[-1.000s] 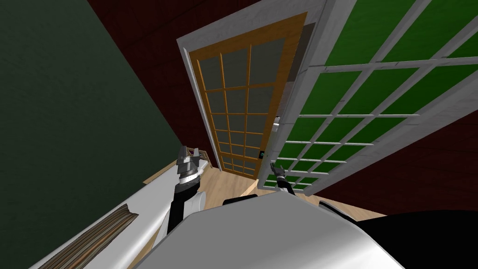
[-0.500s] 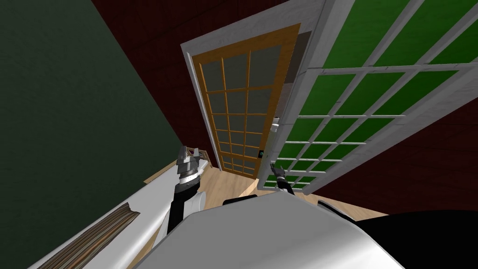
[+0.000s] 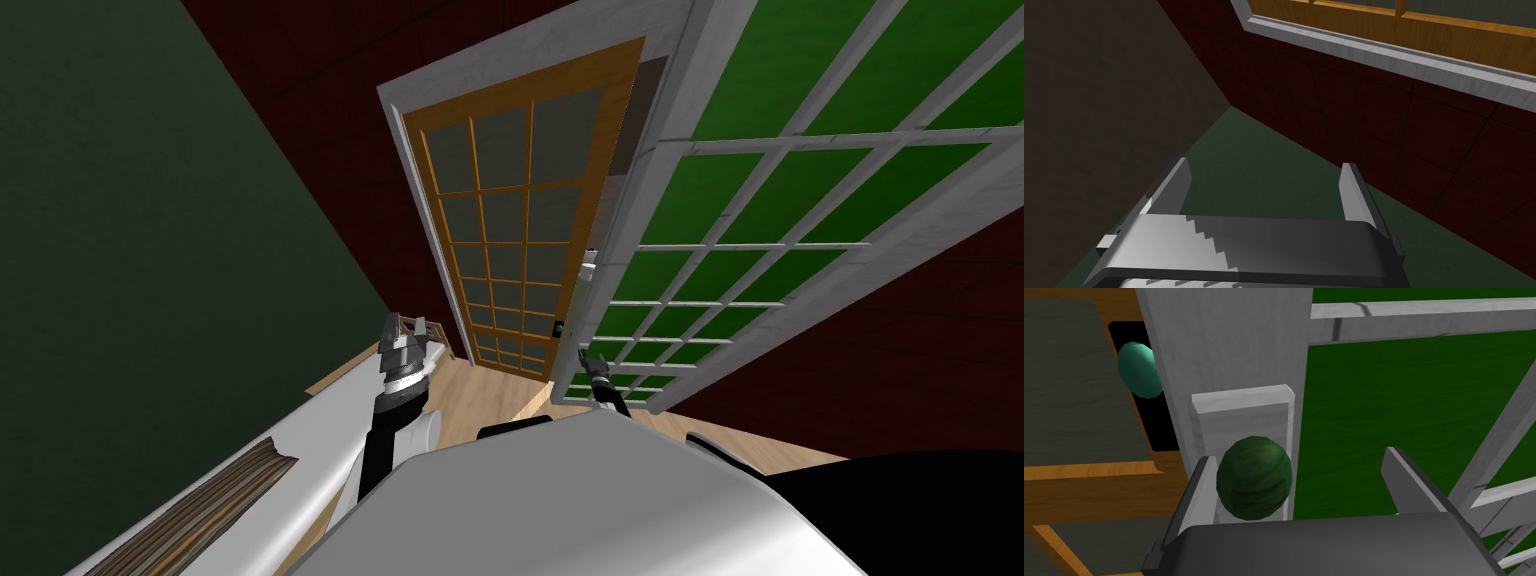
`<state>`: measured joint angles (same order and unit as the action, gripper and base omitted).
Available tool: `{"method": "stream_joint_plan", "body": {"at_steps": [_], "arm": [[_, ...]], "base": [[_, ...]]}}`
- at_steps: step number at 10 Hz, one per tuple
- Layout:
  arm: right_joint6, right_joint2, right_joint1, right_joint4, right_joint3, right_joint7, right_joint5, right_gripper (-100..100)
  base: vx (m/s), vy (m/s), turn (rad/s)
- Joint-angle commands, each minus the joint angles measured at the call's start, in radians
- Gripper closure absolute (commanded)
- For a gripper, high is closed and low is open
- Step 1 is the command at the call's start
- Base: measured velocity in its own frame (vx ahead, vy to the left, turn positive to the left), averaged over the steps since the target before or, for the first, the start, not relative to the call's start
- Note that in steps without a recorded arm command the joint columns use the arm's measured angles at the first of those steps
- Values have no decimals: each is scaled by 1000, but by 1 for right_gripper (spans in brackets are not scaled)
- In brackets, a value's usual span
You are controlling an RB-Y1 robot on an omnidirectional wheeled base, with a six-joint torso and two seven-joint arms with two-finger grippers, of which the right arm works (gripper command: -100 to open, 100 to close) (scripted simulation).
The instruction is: Pull the door open
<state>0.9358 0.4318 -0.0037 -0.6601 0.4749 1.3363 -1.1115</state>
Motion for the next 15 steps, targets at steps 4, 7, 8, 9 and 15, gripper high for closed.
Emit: {"method": "stream_joint_plan", "body": {"at_steps": [4,7,8,9,15], "arm": [[34,36,12,-22,68,56,38,100],[59,61,15,-40,118,97,67,100],[69,70,16,-48,137,113,78,100],[78,80,17,-55,156,128,89,100],[129,120,26,-71,238,197,132,100]], "base": [[-191,-40,179],[-208,-65,149],[-189,-57,180],[-183,-70,187],[-192,-54,137]]}}
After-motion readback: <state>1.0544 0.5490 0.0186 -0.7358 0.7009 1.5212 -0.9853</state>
